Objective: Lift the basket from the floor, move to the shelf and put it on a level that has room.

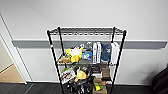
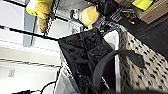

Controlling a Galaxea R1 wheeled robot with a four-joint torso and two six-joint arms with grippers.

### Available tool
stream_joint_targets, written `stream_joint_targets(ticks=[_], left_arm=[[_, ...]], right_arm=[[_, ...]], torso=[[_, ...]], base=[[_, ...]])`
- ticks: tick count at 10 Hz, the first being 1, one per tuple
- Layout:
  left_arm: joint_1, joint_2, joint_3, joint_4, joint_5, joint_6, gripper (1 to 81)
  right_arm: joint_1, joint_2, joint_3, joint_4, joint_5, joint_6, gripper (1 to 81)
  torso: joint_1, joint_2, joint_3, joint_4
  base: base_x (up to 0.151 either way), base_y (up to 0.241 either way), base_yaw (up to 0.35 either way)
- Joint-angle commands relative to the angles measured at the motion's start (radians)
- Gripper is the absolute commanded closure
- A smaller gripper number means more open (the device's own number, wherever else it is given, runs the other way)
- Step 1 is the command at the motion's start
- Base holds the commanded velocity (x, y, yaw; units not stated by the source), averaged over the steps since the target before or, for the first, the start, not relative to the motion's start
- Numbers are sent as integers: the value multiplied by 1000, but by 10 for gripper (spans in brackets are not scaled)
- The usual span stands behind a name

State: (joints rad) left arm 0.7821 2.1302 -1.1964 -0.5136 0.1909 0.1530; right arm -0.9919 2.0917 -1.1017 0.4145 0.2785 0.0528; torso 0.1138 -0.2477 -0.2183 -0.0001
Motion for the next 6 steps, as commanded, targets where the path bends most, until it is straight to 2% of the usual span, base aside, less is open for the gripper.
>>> stream_joint_targets(ticks=[1, 4, 6], left_arm=[[-116, -22, 75, -17, 48, 5, 811], [-86, -47, 116, -16, 42, 25, 811], [-34, -65, 146, -16, -16, 68, 811]], right_arm=[[101, -29, 66, -39, -39, 4, 811], [74, -51, 116, -40, -39, 2, 811], [40, -59, 140, -65, -36, 2, 811]], torso=[[0, 0, 0, 0], [0, 0, 0, 0], [0, 0, 0, 0]], base=[[177, 0, 0], [156, 0, 0], [136, 0, 0]])
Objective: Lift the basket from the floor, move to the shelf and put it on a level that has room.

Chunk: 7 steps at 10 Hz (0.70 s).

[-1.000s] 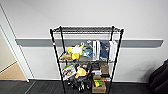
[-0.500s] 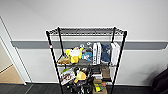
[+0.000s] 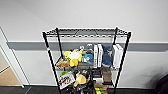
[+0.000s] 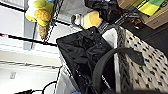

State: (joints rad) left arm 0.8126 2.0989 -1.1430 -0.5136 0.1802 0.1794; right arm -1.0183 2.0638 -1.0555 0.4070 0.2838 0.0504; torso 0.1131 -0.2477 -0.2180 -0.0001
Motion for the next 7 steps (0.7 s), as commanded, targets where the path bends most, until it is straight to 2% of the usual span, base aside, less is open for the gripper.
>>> stream_joint_targets(ticks=[1, 7], left_arm=[[-49, -39, 104, -17, -25, 63, 811], [-29, -29, 121, -16, -27, 75, 811]], right_arm=[[62, -31, 92, -59, -32, 5, 811], [43, -31, 99, -71, -28, 5, 811]], torso=[[0, 0, 0, 0], [-1, 0, 0, 0]], base=[[154, 0, 0], [154, 0, 0]])
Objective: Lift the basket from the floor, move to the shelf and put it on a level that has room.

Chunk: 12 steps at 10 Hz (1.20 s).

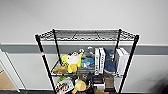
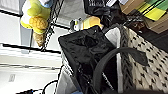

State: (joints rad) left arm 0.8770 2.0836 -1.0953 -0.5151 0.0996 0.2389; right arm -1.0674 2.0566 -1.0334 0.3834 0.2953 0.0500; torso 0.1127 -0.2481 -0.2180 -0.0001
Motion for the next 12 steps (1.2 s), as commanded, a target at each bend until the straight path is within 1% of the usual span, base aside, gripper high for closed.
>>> stream_joint_targets(ticks=[1, 8, 9, 11, 12], left_arm=[[-92, -11, 74, -14, 54, 16, 811], [-92, -3, 71, -14, 55, 16, 811], [-92, -5, 74, -14, 55, 16, 811], [-92, -5, 86, -13, 57, 17, 811], [-95, -17, 115, -13, 54, 29, 811]], right_arm=[[92, -22, 75, -47, -39, 7, 811], [109, -17, 81, -49, -39, 7, 811], [112, -17, 87, -49, -39, 7, 811], [117, -20, 101, -52, -41, 5, 811], [118, -31, 122, -54, -41, 5, 811]], torso=[[0, 0, 0, 0], [0, 0, 0, 0], [0, 0, 0, 0], [1, 1, 0, 0], [0, 1, 0, 0]], base=[[154, 0, 0], [150, 0, 0], [94, 0, 0], [0, 0, 0], [0, 0, 0]])
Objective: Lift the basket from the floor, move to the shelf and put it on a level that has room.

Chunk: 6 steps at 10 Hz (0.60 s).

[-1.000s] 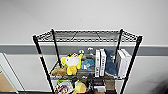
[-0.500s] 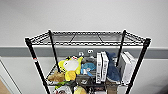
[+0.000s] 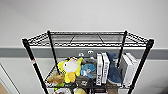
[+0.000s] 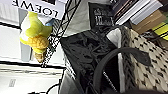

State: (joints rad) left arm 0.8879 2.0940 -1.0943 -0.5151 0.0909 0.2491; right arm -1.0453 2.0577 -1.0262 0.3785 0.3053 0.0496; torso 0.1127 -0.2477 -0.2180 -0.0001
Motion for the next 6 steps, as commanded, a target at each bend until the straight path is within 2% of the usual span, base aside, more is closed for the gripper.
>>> stream_joint_targets(ticks=[1, 3, 6], left_arm=[[-112, -38, 137, -13, 63, 21, 811], [-140, -76, 200, -14, 61, 19, 811], [-214, -144, 290, -16, 63, 18, 811]], right_arm=[[99, -43, 134, -58, -51, 7, 811], [121, -92, 218, -81, -49, 9, 811], [155, -140, 288, -81, -49, 9, 811]], torso=[[0, 0, 0, 0], [0, 0, 0, 0], [0, 0, 0, 0]], base=[[0, 0, 0], [0, 0, 0], [0, 0, 0]])
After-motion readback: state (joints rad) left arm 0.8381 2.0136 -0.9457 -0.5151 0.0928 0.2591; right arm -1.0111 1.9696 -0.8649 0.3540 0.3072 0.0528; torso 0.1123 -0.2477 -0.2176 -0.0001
